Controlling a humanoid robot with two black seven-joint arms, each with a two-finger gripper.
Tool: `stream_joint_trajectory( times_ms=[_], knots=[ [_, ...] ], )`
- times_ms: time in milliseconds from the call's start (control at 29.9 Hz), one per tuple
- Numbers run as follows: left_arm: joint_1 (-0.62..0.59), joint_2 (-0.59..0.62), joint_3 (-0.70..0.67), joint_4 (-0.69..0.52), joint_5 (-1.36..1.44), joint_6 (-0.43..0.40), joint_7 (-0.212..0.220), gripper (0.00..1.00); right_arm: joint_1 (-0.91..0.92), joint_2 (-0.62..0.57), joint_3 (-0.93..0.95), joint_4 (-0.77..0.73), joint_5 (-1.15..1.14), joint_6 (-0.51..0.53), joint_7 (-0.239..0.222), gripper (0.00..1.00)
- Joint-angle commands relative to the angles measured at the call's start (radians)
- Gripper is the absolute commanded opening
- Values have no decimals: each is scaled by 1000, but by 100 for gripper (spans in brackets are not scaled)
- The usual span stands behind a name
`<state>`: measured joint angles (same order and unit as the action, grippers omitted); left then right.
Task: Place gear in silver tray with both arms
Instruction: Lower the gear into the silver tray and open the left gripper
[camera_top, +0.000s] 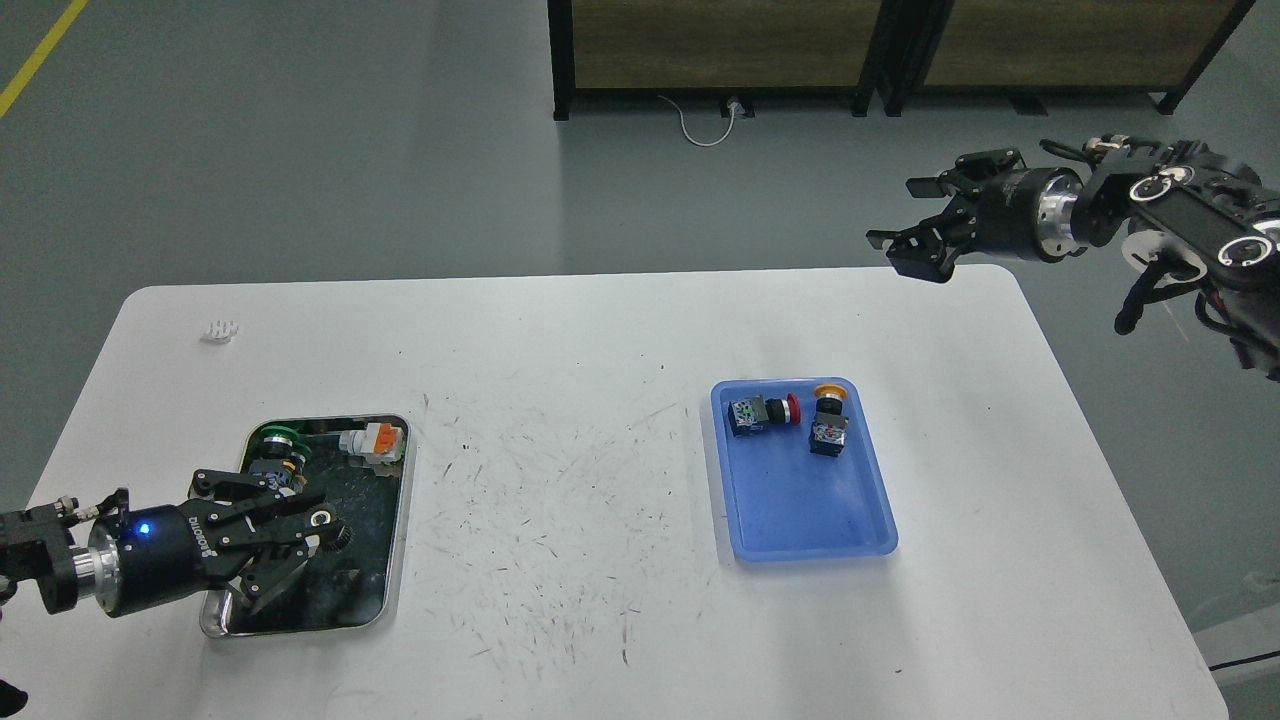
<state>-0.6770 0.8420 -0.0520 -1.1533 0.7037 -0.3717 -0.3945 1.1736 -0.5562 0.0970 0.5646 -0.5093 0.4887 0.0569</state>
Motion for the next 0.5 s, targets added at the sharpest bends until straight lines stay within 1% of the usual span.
stream_joint_trajectory(
  times_ms=[0,167,334,468],
  knots=[
    [25,-11,-2,1,0,28,-9,8,1,25,0,-18,0,0,0,74],
    [68,-17,-2,10,-1,74,-9,8,3,56,0,-43,0,0,0,74],
    [120,-17,-2,17,-1,100,-9,9,6,61,0,-48,0,0,0,74],
    [148,-37,-2,44,-9,114,-9,10,6,61,0,-48,0,0,0,74]
  ],
)
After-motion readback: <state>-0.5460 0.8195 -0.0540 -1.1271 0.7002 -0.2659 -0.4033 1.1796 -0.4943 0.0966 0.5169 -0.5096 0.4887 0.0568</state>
